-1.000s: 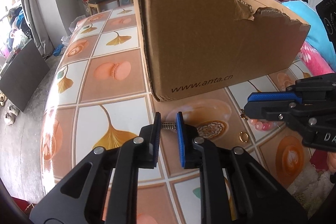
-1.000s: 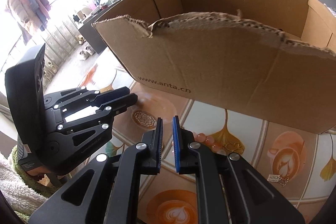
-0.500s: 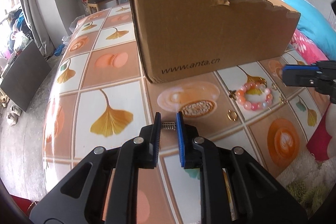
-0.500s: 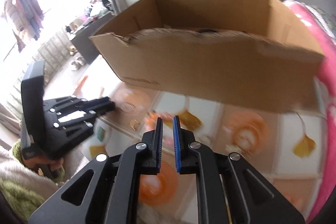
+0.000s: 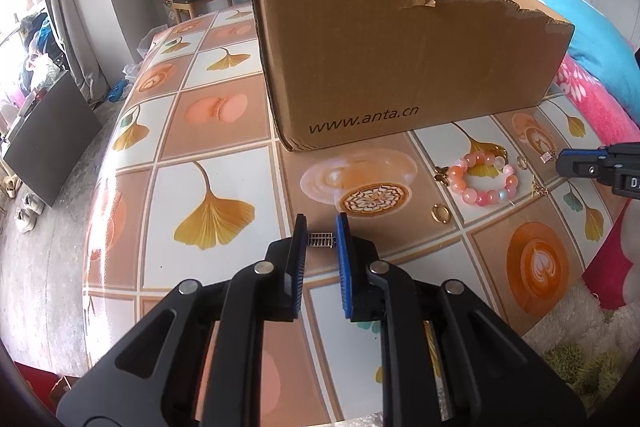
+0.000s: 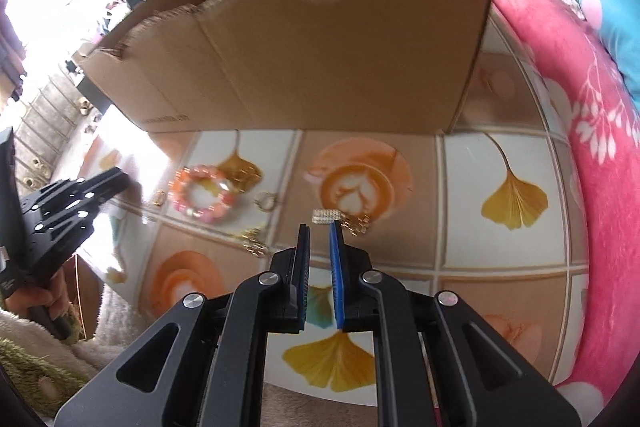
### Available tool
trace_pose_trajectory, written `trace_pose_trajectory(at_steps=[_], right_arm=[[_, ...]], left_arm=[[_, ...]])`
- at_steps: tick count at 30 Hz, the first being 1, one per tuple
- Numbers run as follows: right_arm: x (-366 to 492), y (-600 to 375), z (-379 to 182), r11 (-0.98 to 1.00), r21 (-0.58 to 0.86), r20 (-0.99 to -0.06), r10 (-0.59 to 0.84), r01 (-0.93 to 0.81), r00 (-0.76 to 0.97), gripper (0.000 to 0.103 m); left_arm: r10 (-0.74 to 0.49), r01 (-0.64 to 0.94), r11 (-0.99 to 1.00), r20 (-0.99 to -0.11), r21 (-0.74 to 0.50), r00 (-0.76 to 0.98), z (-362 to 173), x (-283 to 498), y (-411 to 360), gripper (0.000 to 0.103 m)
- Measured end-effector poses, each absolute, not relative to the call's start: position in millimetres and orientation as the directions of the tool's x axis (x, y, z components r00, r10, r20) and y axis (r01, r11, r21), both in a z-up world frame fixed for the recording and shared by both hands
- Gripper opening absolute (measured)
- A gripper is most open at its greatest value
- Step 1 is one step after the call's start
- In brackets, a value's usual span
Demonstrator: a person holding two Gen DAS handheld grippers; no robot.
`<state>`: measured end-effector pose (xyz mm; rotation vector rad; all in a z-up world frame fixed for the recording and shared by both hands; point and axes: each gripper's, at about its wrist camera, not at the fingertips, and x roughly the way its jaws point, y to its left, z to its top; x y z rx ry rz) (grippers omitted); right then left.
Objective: Organize jewelry
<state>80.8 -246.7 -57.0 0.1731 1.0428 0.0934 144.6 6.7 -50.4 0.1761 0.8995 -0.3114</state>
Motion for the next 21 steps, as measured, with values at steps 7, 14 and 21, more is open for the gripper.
trace_pose_trajectory(at_steps=[7,14,21], right_arm=[[86.9,-254.1,-61.8,0.979,0.203,-0.84,0.157,0.032,0.519,0.012],[95.0,-242.7,-58.5,0.987,0.158,-0.834,0.138,-0.007,0.534,0.026],[96.4,-228.3,-57.1,0.998,0.038,-0.836,0.055,-0.043,0.546,0.027]], left_arm=[[-0.191,0.337,0.941,-0.791,0.02,0.582,-50.5,145.0,6.6,0.014],[-0.193,0.337,0.941,-0.79,0.019,0.583,-50.6,145.0,6.4,0.014],[-0.195,0.338,0.941,-0.788,0.018,0.584,-50.4,145.6,5.9,0.014]])
